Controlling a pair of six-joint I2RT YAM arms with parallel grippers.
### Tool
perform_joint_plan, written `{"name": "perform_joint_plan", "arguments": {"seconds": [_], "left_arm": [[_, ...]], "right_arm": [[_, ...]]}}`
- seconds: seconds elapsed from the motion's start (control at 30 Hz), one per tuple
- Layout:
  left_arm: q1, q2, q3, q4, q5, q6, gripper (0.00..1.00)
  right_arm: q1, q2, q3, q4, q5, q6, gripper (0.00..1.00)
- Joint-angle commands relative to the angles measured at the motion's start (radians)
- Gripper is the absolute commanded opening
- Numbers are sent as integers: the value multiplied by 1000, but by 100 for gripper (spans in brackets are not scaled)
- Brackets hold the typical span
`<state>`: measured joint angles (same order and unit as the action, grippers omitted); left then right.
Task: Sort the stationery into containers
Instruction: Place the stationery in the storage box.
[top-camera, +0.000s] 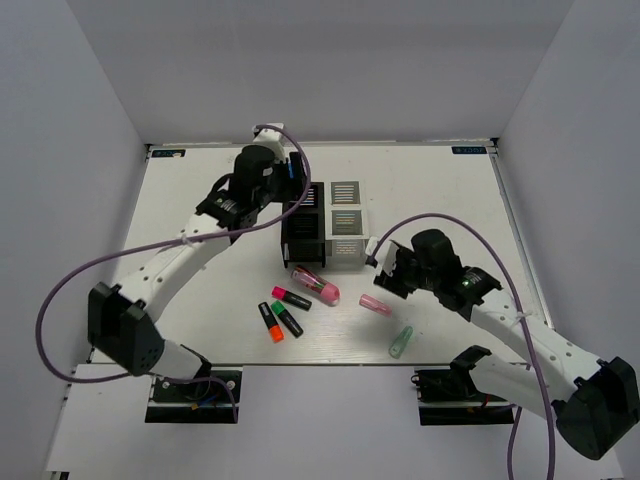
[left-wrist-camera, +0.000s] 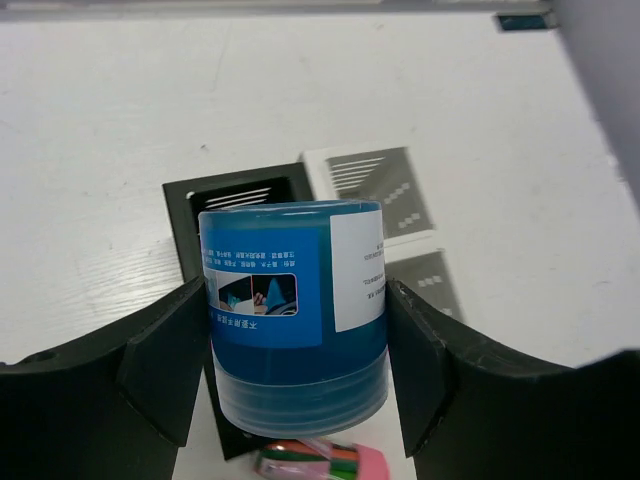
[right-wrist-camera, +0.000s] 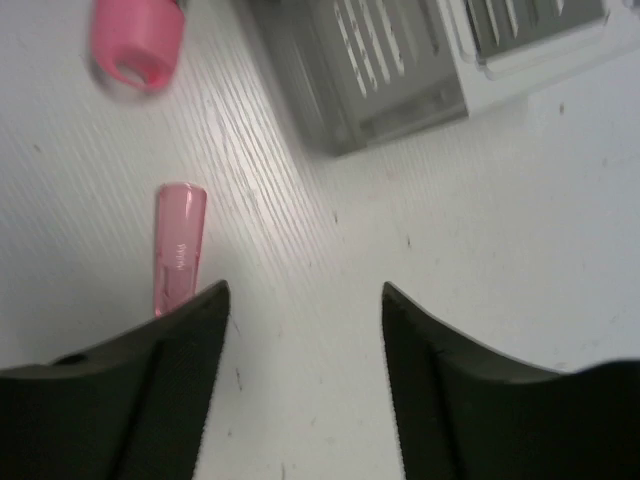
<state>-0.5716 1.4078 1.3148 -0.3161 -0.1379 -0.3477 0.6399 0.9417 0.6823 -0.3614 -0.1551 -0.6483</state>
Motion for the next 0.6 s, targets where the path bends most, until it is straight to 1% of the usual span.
{"name": "perform_joint_plan", "arguments": {"seconds": [0.0, 0.07, 0.2, 0.27, 0.33, 0.37, 0.4, 0.47, 0.5, 0.57], "left_arm": [[30, 51, 35, 63, 21, 44, 0], [39, 100, 52, 89, 21, 59, 0], [49, 158, 43, 158, 11, 96, 0], [55, 186, 49, 169, 14, 87, 0], [65, 201, 87, 143, 32, 78, 0], [67, 233, 157, 94, 46, 72, 0], [72, 247, 188, 30, 61, 73, 0], [70, 286, 254, -20, 75, 85, 0], [70, 289, 280, -61, 83, 87, 0], [70, 296, 304, -84, 90, 107, 0]], "right_arm": [[-9, 5, -33, 70, 94, 15, 72], [-16, 17, -50, 96, 97, 27, 78], [-25, 31, -89, 150, 98, 42, 80], [-26, 39, -104, 170, 104, 38, 80], [-29, 43, -112, 177, 109, 35, 81], [-29, 40, -115, 179, 111, 33, 81], [-35, 45, -118, 182, 109, 33, 81], [-34, 46, -118, 179, 103, 36, 82], [-34, 48, -118, 179, 98, 36, 82], [-34, 49, -121, 180, 97, 35, 84]]}}
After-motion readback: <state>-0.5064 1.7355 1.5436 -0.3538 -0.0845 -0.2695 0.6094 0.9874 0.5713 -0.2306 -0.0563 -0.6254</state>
